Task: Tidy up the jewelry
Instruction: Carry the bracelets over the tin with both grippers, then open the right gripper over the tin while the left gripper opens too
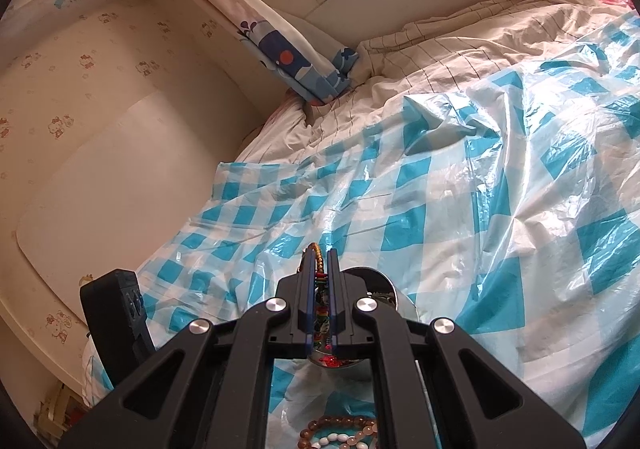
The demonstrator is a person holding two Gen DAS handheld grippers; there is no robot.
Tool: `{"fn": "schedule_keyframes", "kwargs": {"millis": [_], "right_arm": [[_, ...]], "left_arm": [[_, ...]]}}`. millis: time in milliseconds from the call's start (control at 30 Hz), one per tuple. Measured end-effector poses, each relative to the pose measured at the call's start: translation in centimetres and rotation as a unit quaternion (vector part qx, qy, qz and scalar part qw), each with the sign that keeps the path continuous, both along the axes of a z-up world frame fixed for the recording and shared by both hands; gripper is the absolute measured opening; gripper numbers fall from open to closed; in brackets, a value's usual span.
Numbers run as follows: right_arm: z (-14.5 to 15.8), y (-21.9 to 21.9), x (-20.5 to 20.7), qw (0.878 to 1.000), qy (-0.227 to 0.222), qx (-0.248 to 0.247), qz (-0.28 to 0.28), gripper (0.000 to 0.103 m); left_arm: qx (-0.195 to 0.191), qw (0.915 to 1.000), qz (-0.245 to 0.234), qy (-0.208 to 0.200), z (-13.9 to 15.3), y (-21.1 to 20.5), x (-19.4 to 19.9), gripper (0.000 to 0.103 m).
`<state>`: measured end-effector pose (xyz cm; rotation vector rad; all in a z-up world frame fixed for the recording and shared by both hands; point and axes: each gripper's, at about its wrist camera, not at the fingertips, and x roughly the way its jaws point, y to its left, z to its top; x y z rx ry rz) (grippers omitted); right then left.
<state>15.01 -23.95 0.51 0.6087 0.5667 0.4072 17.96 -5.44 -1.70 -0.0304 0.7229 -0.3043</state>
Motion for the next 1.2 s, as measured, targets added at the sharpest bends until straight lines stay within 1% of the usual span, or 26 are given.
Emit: {"fn": "schedule_keyframes", "kwargs": {"millis": [733,833,967,1067,1100,1133,1200], "right_arm": [[-2.1,1.1,2.0,0.999,0.041,-0.016,0.005,0.006],[-2.7,1.4,2.5,0.998,0.055,-0.024,0.006,0.006],[-3.8,2.0,3.3,0.996,0.082,-0.038,0.008,0.006],[-4.7,2.6,3.8,0.992,0.108,-0.062,0.017,0.012],[-4.8,2.7,3.8,0.992,0.109,-0.063,0.014,0.024],[-4.7,2.7,3.7,0.992,0.106,-0.066,0.012,0.027],[-4.1,2.6,3.4,0.993,0.091,-0.078,-0.001,0.028]], "left_arm": [[0.003,0.9998,-0.006,0.02,-1.0,0.0,0.7,0.005],[0.003,0.9996,-0.005,0.026,-1.1,0.1,0.9,0.005],[0.003,0.9996,0.009,0.027,-0.9,0.6,1.0,0.005],[0.005,0.9996,0.016,0.023,-0.7,0.8,0.9,0.005],[0.006,0.9996,0.019,0.021,-0.6,0.9,0.9,0.005],[0.005,0.9996,0.021,0.019,-0.5,1.0,0.8,0.005],[0.004,0.9995,0.025,0.016,-0.3,1.2,0.8,0.005]]}}
